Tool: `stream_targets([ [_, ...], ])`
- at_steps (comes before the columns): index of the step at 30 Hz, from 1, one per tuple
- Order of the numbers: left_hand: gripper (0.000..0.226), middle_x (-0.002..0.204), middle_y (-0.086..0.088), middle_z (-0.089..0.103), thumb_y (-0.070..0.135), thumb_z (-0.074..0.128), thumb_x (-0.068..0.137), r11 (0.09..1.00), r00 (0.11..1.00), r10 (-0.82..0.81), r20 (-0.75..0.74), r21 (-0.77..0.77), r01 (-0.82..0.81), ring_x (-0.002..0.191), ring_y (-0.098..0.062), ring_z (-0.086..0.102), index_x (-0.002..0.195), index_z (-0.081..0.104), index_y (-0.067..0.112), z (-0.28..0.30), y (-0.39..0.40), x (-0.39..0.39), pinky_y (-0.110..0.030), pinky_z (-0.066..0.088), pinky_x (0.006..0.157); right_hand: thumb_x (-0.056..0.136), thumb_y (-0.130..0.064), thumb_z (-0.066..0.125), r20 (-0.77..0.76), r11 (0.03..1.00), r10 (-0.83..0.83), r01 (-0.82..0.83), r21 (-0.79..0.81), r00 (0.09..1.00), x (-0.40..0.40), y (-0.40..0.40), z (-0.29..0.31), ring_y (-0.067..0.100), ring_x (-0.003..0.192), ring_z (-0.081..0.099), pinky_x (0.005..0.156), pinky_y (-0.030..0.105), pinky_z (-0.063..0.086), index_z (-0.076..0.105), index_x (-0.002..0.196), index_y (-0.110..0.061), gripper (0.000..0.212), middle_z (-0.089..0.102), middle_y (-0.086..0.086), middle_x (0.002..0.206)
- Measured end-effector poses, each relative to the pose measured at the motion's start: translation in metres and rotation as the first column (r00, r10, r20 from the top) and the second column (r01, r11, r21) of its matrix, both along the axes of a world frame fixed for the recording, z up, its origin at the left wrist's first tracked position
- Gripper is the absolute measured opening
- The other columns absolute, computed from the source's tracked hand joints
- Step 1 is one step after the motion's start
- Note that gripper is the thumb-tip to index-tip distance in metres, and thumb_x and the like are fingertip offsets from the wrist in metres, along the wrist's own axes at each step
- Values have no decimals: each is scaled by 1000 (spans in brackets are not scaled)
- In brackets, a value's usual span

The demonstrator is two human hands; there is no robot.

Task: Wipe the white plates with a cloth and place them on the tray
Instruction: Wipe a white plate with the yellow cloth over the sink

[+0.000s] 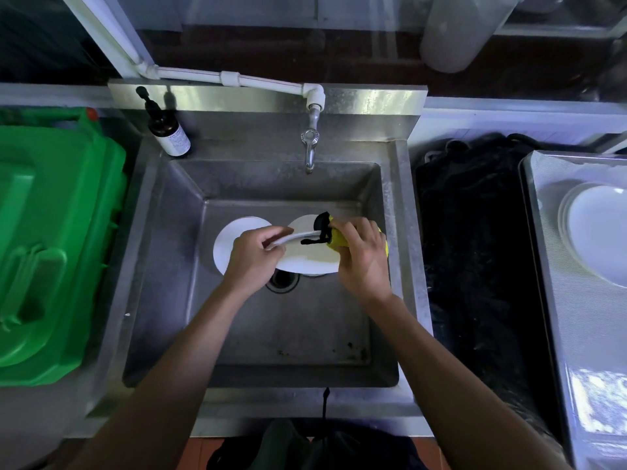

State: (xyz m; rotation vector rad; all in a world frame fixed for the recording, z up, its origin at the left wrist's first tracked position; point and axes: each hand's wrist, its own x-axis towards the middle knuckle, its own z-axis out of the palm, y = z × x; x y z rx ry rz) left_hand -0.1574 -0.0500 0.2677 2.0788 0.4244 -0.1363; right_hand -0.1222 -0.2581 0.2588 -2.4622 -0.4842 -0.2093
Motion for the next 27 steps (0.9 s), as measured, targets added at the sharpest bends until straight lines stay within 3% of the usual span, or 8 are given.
stream_targets([
  [3,38,98,21,76,1,62,87,925,948,317,-15,-217,-312,96,-4,71,96,77,35,-7,-4,-19,-12,51,72,76,13,59,19,997,-70,70,28,997,-2,-6,-2,32,92,54,79,52,47,66,123,-13,54,59,11,101],
  [5,19,112,-2,76,6,66,92,672,802,539,-256,-443,-593,103,-24,73,101,75,19,-11,-8,-25,-28,59,68,78,13,60,46,994,-104,102,38,994,-3,-8,-1,33,92,55,80,52,47,68,120,-11,49,60,11,101],
  [7,17,120,-15,71,17,66,97,459,704,527,-475,-539,-707,101,-32,72,111,68,8,-10,-12,-26,-38,62,66,78,13,61,70,992,-120,117,40,990,-6,-8,-1,34,91,54,80,52,46,69,119,-10,48,60,13,100],
  [10,52,114,-20,72,48,66,95,297,728,307,-613,-665,-685,95,-36,75,116,59,1,-5,-23,-19,-44,63,66,77,14,62,115,992,-124,119,49,986,-11,-7,-2,34,89,53,79,51,44,69,119,-9,48,60,14,99],
  [13,64,111,-24,72,56,66,92,236,733,250,-633,-694,-680,94,-41,75,119,53,-1,4,-34,-6,-47,62,65,78,12,64,191,996,-76,68,51,979,-18,-3,-6,32,90,52,81,48,42,62,122,-17,52,60,10,103],
  [19,31,86,-26,75,14,54,102,116,666,361,-653,-677,-727,74,-37,76,125,54,-6,8,-42,3,-44,62,55,77,11,69,215,1000,18,-19,5,976,-33,-1,-18,29,100,51,90,42,38,61,121,-18,53,56,6,113],
  [24,41,125,-21,66,4,54,100,74,649,416,-636,-688,-722,111,-34,67,140,49,-4,0,-34,0,-46,58,91,89,3,65,91,983,182,-179,-37,979,-39,-13,-25,32,113,51,98,45,41,61,131,-17,47,56,8,125],
  [27,42,136,-20,63,1,57,97,106,663,448,-600,-701,-705,121,-32,64,140,53,0,1,-29,0,-39,59,81,84,8,70,27,968,244,-242,-61,969,-41,-17,-26,34,118,52,98,48,45,62,134,-14,56,57,13,130],
])
